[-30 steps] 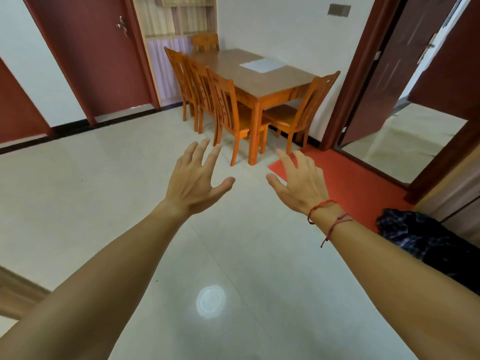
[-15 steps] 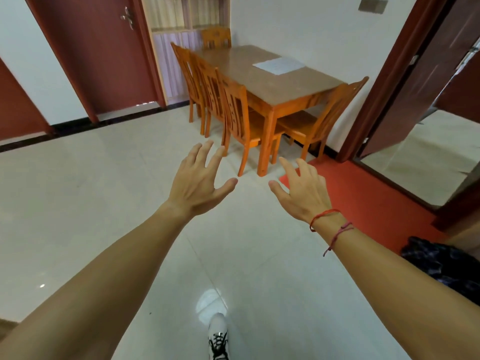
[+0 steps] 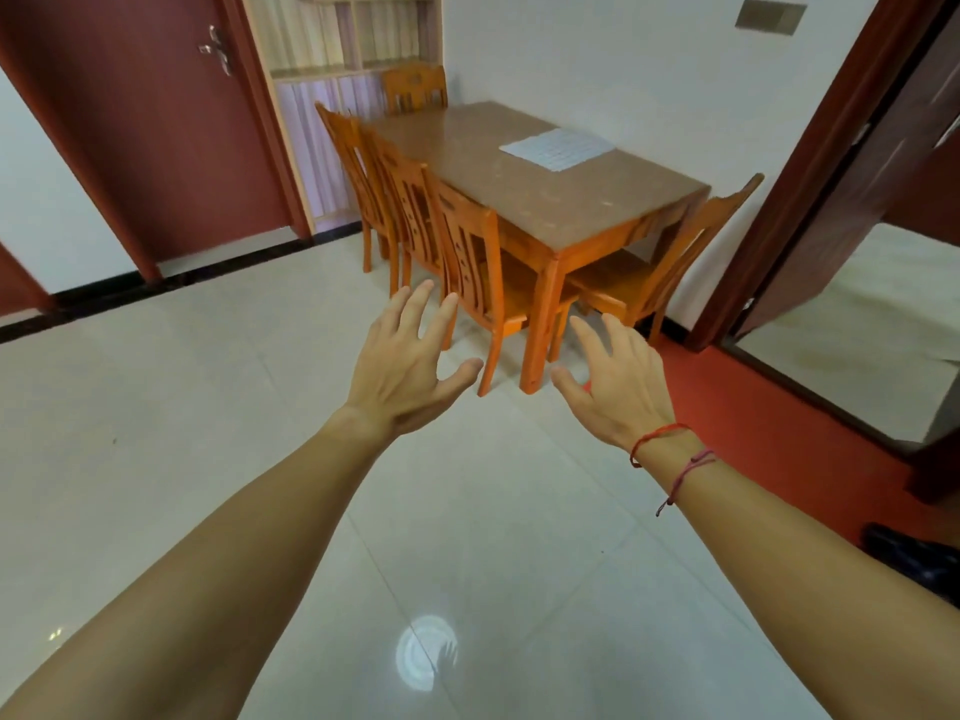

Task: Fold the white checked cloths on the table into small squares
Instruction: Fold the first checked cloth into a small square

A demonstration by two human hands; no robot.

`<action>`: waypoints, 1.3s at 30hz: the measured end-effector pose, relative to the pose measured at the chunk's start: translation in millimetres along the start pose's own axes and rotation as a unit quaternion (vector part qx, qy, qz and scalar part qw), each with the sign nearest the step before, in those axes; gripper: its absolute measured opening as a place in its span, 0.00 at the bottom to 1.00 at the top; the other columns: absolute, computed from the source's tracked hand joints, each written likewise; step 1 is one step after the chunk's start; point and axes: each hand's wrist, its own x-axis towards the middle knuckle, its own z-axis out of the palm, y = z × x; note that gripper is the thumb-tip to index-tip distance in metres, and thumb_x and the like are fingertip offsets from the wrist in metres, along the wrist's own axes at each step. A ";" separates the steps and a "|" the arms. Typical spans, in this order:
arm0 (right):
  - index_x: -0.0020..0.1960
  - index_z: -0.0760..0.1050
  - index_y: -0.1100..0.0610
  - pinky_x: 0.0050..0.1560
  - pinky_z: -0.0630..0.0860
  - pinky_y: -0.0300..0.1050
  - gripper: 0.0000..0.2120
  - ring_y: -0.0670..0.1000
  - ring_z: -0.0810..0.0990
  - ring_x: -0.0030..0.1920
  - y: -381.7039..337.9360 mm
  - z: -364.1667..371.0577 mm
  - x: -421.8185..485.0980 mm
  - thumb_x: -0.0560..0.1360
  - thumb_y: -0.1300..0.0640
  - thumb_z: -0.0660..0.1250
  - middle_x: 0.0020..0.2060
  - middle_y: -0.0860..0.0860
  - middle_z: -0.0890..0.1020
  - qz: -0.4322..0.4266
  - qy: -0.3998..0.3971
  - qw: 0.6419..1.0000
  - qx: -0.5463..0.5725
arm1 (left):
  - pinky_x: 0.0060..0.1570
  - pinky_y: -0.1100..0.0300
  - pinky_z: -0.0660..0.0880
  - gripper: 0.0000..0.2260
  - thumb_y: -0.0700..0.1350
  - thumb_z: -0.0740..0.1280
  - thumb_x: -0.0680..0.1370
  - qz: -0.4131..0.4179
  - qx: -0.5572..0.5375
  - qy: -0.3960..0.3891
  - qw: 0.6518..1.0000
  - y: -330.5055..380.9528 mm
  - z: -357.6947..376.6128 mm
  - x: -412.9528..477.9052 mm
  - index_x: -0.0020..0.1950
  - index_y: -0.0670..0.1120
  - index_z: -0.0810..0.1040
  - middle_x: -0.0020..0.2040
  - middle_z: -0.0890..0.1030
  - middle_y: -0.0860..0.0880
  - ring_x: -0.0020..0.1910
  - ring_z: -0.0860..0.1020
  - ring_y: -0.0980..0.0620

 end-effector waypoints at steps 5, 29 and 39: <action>0.73 0.62 0.48 0.64 0.66 0.57 0.33 0.59 0.64 0.69 7.6 32.8 62.3 0.74 0.32 0.56 0.71 0.59 0.64 0.014 0.008 1.000 -0.001 | 0.71 0.44 0.60 0.34 0.67 0.54 0.77 0.010 0.011 -0.004 1.000 -27.2 36.0 64.5 0.78 0.49 0.60 0.77 0.60 0.41 0.77 0.56 0.40; 0.74 0.57 0.45 0.65 0.65 0.61 0.35 0.60 0.64 0.69 130.9 187.5 422.8 0.72 0.29 0.54 0.71 0.58 0.63 0.034 -0.055 0.998 0.005 | 0.71 0.42 0.60 0.37 0.71 0.45 0.76 -0.003 0.006 -0.023 1.000 -85.1 183.3 437.7 0.78 0.51 0.58 0.78 0.59 0.43 0.77 0.56 0.39; 0.74 0.57 0.42 0.65 0.66 0.60 0.33 0.60 0.64 0.69 133.2 250.1 544.9 0.73 0.30 0.54 0.72 0.56 0.62 0.050 -0.055 0.997 -0.010 | 0.73 0.43 0.55 0.34 0.69 0.51 0.77 0.000 0.007 0.003 1.000 -149.9 244.2 559.4 0.79 0.52 0.56 0.79 0.57 0.44 0.78 0.53 0.41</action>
